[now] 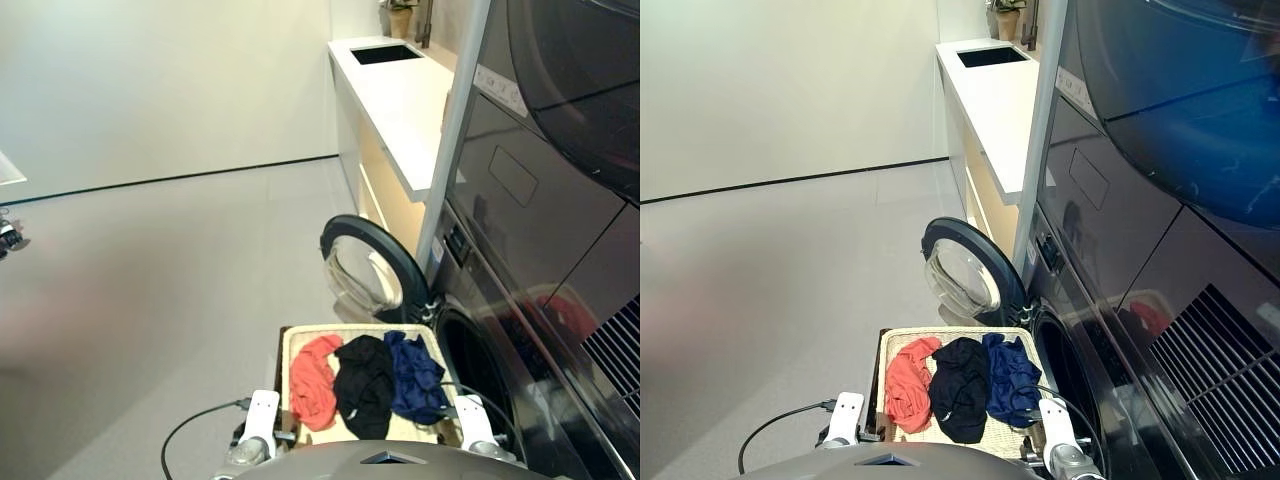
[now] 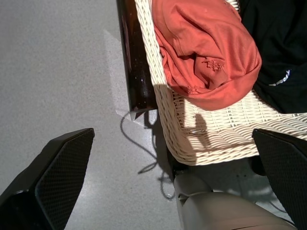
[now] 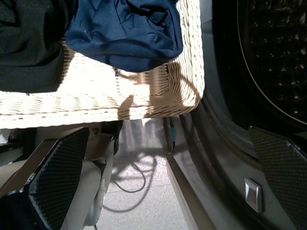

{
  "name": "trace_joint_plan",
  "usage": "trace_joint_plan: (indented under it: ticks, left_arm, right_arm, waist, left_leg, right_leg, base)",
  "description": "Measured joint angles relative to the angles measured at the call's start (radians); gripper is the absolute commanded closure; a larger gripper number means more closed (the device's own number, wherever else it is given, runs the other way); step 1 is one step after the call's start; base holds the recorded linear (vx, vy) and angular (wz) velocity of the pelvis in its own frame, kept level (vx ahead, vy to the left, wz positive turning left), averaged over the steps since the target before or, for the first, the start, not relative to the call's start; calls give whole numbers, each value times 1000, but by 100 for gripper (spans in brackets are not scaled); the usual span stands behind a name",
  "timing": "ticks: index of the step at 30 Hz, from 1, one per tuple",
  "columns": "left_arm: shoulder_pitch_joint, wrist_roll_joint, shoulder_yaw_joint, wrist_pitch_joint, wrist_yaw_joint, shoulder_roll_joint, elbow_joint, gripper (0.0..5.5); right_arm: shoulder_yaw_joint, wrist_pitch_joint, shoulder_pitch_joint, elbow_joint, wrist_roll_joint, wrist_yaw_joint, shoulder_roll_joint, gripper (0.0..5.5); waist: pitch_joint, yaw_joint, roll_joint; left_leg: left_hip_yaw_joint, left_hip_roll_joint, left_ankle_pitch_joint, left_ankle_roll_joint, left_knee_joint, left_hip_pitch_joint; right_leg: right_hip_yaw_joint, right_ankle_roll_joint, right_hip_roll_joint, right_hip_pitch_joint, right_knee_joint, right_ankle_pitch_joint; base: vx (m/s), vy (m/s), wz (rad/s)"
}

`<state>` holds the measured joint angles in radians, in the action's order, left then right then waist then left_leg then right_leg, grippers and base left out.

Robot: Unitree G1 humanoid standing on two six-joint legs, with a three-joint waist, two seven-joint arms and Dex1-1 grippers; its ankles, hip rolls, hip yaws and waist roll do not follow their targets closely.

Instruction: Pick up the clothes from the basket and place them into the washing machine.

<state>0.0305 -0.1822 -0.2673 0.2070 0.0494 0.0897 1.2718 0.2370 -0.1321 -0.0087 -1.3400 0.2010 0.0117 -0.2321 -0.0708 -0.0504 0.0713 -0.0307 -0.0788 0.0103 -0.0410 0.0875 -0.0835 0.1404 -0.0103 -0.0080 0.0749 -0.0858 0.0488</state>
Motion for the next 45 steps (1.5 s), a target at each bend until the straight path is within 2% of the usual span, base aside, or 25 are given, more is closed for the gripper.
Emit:
trace_joint_plan:
  ticks: [17, 23, 27, 32, 33, 34, 36, 37, 38, 39, 43, 45]
  left_arm:
    - [-3, -2, 1, 0, -3, 3, -5, 0]
    - [-45, 0, -5, 1, -17, 17, -35, 0]
    - [-123, 6, -33, 5, -31, 52, -65, 0]
    - [-240, -2, -53, 8, -59, 82, -116, 0]
    - [-272, -2, -77, 8, -63, 90, -119, 0]
    - [-319, 1, -134, 10, -67, 110, -122, 0]
    - [-373, 13, -167, 12, -71, 121, -128, 0]
    - [-390, 26, -193, 15, -79, 132, -135, 0]
    - [-416, 33, -201, 23, -81, 140, -137, 0]
    - [-441, 43, -201, 25, -87, 143, -137, 0]
    - [-524, 48, -227, 26, -102, 159, -139, 0]
    - [-584, 48, -254, 26, -107, 181, -140, 0]
  right_arm:
    - [4, -2, 0, 34, 2, 0, 0, 0]
    - [12, -6, -7, 94, 22, 1, 0, 0]
    - [37, -9, -46, 137, 43, 2, 0, 0]
    - [72, -10, -132, 161, 67, -1, -1, 0]
    - [82, -10, -155, 169, 80, -2, -2, 0]
    - [92, -13, -185, 181, 84, -5, -3, 0]
    - [101, -23, -234, 198, 99, -5, 1, 0]
    - [115, -30, -248, 216, 107, -7, -1, 0]
    - [119, -41, -267, 227, 122, -8, 1, 0]
    - [122, -48, -295, 239, 125, -10, 1, 0]
    - [154, -54, -346, 297, 161, -22, -2, 0]
    - [165, -62, -373, 351, 170, -26, -11, 0]
  waist:
    - [13, 0, -5]
    - [40, -2, -4]
    - [78, -3, 1]
    - [143, -8, -14]
    - [158, -8, -17]
    - [179, -8, -23]
    - [207, -8, -33]
    - [209, -8, -36]
    - [215, -9, -41]
    - [225, -13, -41]
    - [265, -32, -44]
    - [282, -35, -51]
  left_leg:
    - [1, 0, 0, 0, -1, 17]
    - [2, 0, 7, -8, -5, 52]
    - [3, 1, 20, -12, -5, 100]
    - [6, 10, 29, -16, -45, 217]
    - [7, 11, 29, -16, -56, 244]
    - [8, 13, 29, -16, -73, 282]
    - [16, 14, 36, -15, -76, 307]
    - [22, 13, 35, -15, -83, 329]
    - [31, 14, 37, -13, -88, 359]
    - [34, 16, 42, -8, -89, 383]
    - [35, 27, 56, -4, -91, 450]
    - [46, 30, 58, -2, -112, 515]
  right_leg:
    - [0, 0, 0, -18, 0, 0]
    - [0, 2, 0, -54, 2, 2]
    - [-1, 3, 0, -110, 11, 8]
    - [-6, 8, -5, -232, 55, 18]
    - [-6, 9, -6, -261, 71, 18]
    - [-9, 9, -8, -301, 90, 18]
    - [-17, 9, -9, -336, 108, 21]
    - [-23, -2, -11, -366, 125, 11]
    - [-33, -1, -13, -404, 140, 11]
    - [-34, 1, -15, -433, 149, 13]
    - [-38, 1, -22, -516, 180, 14]
    - [-46, -1, -27, -595, 220, 12]
  base:
    - [0, 0, 0]
    - [-21, 10, -3]
    - [-58, 32, -6]
    - [-88, 40, -5]
    - [-80, 42, -17]
    - [-68, 50, -47]
    - [-65, 45, -104]
    - [-48, 37, -178]
    - [0, 0, 0]
    - [-63, 40, -76]
    - [-72, 40, -6]
    - [-78, 50, -102]
